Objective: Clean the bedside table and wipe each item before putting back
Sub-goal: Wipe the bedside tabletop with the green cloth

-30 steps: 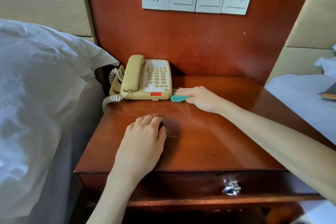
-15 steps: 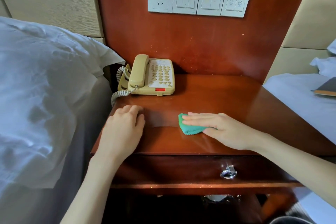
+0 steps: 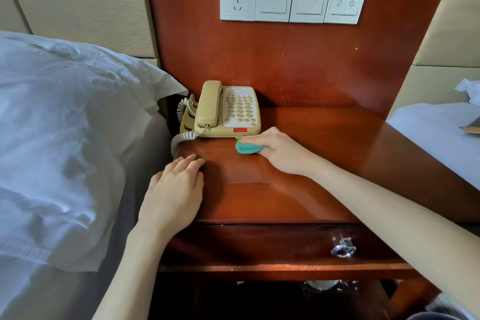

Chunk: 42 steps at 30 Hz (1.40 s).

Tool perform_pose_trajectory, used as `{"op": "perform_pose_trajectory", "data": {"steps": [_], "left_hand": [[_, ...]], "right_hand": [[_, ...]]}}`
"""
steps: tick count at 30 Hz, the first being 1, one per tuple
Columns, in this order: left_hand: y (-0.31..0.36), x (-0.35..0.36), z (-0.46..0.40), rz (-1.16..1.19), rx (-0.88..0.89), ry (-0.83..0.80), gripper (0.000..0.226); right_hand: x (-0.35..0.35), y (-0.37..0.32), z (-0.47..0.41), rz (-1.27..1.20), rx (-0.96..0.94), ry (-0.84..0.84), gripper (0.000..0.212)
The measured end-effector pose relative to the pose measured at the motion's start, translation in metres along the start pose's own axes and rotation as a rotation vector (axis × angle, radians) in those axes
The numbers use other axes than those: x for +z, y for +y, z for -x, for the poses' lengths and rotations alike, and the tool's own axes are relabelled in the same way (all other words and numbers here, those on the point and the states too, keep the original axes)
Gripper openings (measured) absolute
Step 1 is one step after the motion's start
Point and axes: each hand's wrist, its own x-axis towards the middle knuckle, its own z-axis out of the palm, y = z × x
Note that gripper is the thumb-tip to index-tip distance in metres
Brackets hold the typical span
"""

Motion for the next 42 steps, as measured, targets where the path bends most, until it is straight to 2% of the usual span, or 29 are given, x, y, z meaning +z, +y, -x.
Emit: {"op": "perform_pose_trajectory", "data": {"steps": [6, 13, 17, 23, 26, 34, 38, 42], "left_hand": [[0.000, 0.000, 0.004, -0.003, -0.017, 0.016, 0.042], [0.003, 0.000, 0.009, -0.036, -0.021, 0.043, 0.041], [0.010, 0.000, 0.010, -0.069, -0.026, 0.042, 0.041], [0.038, 0.008, 0.004, -0.101, -0.011, -0.023, 0.043], [0.058, 0.016, -0.002, -0.095, 0.023, -0.062, 0.044], [0.069, 0.023, -0.006, -0.013, 0.116, -0.094, 0.044], [0.067, 0.022, -0.003, -0.033, 0.122, -0.101, 0.046], [0.069, 0.020, -0.002, -0.024, 0.126, -0.101, 0.046]], "right_hand": [[-0.026, 0.027, 0.020, 0.042, 0.048, 0.021, 0.051], [-0.081, 0.082, 0.070, 0.083, 0.386, 0.091, 0.041], [-0.096, 0.098, 0.120, 0.031, 0.470, 0.105, 0.042], [-0.074, 0.082, 0.181, -0.023, 0.449, 0.215, 0.052], [-0.053, 0.054, 0.180, 0.052, 0.482, 0.300, 0.052], [0.008, -0.024, 0.161, 0.263, 0.170, 0.326, 0.061], [0.009, -0.017, 0.182, 0.288, 0.084, 0.323, 0.058], [-0.010, 0.012, 0.202, 0.240, 0.157, 0.366, 0.056]]}}
